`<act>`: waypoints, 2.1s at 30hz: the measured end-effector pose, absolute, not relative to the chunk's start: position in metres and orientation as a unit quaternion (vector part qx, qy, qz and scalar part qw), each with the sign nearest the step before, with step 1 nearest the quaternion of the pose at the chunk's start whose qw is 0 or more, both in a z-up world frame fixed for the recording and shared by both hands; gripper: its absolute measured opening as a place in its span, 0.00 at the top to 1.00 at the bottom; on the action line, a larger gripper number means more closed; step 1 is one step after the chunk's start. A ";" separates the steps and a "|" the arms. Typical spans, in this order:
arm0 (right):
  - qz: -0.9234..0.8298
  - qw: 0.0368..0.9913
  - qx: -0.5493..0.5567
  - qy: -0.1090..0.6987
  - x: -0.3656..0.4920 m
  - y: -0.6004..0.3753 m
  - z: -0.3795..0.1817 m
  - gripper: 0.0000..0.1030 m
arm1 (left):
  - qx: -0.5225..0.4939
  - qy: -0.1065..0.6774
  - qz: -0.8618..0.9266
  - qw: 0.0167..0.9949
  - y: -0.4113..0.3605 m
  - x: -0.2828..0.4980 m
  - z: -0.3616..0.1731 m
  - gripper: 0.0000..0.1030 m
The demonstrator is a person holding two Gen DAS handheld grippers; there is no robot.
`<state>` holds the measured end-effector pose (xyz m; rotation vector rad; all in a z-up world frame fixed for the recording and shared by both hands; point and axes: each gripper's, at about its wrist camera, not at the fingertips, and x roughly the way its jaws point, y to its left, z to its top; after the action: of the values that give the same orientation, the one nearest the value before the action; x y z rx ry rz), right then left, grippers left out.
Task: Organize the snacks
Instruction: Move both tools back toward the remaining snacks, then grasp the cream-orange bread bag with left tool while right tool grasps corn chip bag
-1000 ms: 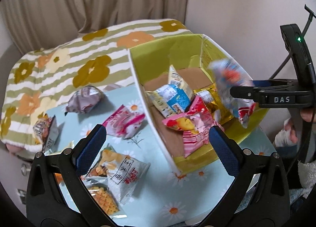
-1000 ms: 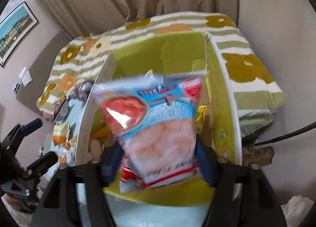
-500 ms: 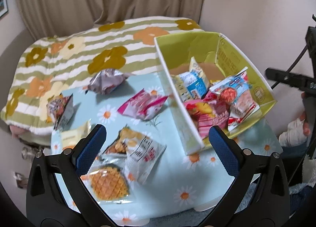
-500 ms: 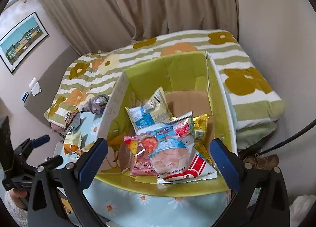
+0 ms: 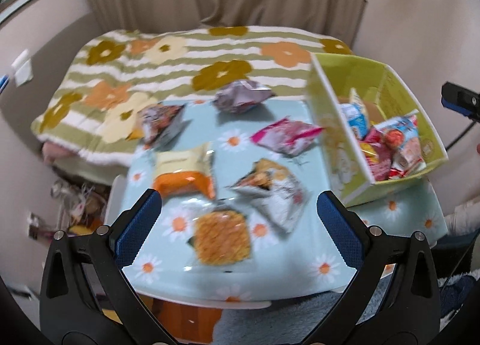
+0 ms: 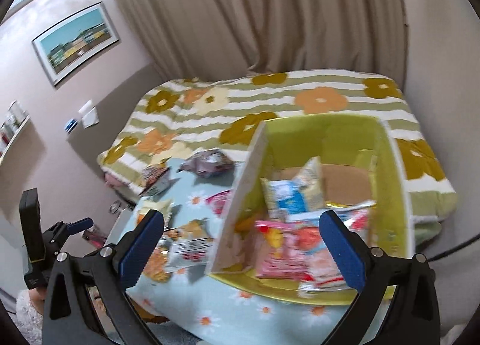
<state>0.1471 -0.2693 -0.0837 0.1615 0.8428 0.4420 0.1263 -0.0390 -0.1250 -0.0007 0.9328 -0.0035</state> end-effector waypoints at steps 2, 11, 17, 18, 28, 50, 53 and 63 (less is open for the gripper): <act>0.225 0.882 0.072 0.409 0.149 -0.251 -0.086 0.00 | -0.011 0.451 0.009 0.893 -0.022 0.123 -0.125 0.01; 0.252 0.860 0.057 0.439 0.153 -0.168 -0.109 0.00 | -0.006 0.463 -0.005 0.886 0.040 0.138 -0.131 0.01; 0.234 0.849 0.045 0.471 0.158 -0.125 -0.133 0.00 | 0.064 0.471 -0.060 0.878 0.066 0.160 -0.140 0.01; 0.229 0.848 0.043 0.476 0.159 -0.119 -0.137 0.00 | 0.075 0.473 -0.072 0.875 0.069 0.165 -0.143 0.01; 0.185 0.824 0.010 0.536 0.172 -0.083 -0.187 0.00 | 0.204 0.507 -0.228 0.806 0.064 0.217 -0.184 0.05; 0.164 0.768 -0.041 0.618 0.205 -0.076 -0.255 0.00 | 0.342 0.554 -0.343 0.677 0.021 0.277 -0.287 0.22; 0.164 0.766 -0.035 0.621 0.208 -0.077 -0.261 0.00 | 0.348 0.558 -0.342 0.672 0.019 0.278 -0.293 0.22; 0.156 0.760 -0.009 0.631 0.212 -0.085 -0.276 0.00 | 0.350 0.583 -0.325 0.658 0.017 0.287 -0.314 0.29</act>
<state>0.2122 -0.0851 -0.2763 -0.0190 1.3744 0.3402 0.2873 0.0172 -0.3141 0.7922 1.3191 -0.7349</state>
